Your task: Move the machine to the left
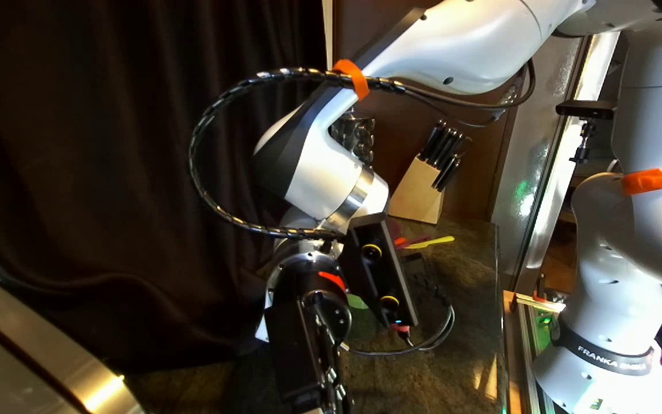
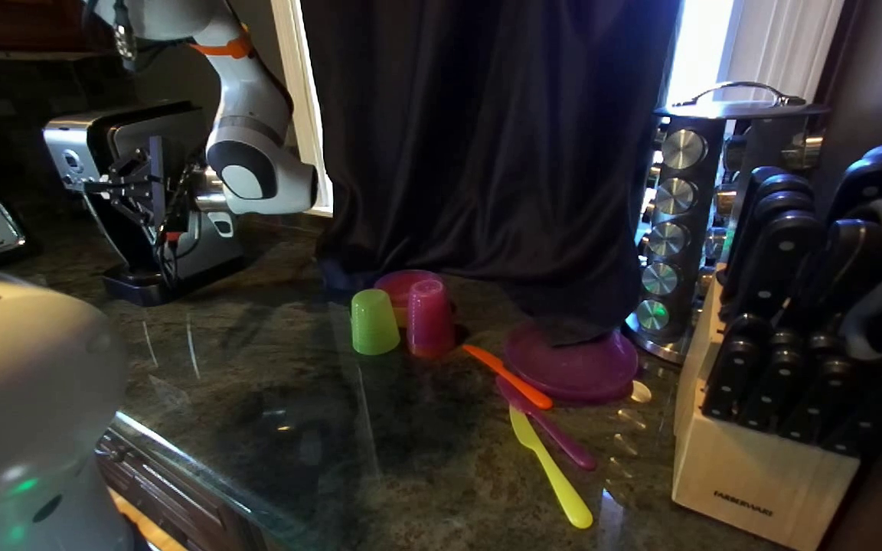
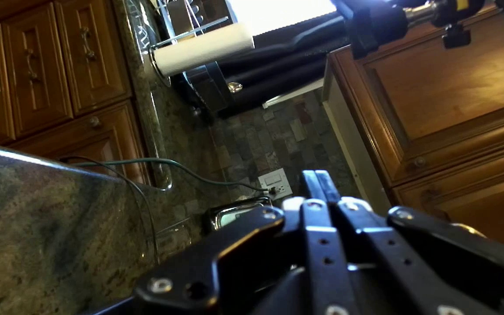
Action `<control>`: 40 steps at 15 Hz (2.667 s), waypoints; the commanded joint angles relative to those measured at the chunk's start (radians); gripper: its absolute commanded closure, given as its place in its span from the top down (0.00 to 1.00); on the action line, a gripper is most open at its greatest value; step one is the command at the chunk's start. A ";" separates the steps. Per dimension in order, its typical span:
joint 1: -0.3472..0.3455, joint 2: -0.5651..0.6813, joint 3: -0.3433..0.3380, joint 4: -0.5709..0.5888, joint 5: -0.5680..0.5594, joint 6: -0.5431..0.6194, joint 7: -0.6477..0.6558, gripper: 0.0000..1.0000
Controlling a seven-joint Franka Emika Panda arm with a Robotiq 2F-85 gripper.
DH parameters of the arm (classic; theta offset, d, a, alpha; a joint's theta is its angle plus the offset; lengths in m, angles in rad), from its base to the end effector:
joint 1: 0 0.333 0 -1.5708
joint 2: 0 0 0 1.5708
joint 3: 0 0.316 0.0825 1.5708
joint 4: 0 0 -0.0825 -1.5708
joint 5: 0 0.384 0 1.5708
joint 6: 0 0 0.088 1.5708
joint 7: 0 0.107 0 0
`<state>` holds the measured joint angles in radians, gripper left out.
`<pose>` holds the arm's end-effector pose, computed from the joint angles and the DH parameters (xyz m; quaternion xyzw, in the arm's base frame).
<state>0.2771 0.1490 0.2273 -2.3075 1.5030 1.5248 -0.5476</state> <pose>0.3692 0.3293 0.3246 -0.6925 -0.0870 0.3170 0.6422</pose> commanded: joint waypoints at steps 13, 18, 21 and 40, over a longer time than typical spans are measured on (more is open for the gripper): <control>0.055 -0.105 0.080 -0.108 0.191 0.069 -0.133 0.00; 0.097 -0.135 0.121 -0.128 0.272 0.177 -0.294 0.00; 0.109 -0.165 0.135 -0.131 0.305 0.254 -0.369 0.00; 0.101 -0.148 0.145 -0.089 0.488 0.394 -0.493 0.00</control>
<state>0.3703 -0.0069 0.3588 -2.4001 1.9211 1.8597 -0.9871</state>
